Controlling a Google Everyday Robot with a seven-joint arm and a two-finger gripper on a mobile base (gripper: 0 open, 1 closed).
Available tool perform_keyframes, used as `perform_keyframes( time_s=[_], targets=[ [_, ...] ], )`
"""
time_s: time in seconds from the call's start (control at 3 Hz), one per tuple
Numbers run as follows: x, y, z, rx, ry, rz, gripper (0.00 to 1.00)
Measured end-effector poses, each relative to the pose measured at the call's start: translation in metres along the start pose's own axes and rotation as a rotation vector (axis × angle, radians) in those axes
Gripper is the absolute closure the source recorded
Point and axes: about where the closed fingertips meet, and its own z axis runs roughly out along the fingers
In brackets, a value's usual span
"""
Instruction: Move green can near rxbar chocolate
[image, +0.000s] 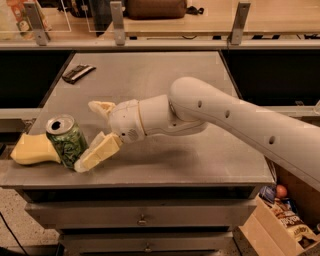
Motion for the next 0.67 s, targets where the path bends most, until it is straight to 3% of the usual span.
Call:
perform_keyframes(
  time_s=[0.67],
  targets=[
    [0.0004,0.0028,0.0091,-0.023,-0.030,0.022,0.00]
  ],
)
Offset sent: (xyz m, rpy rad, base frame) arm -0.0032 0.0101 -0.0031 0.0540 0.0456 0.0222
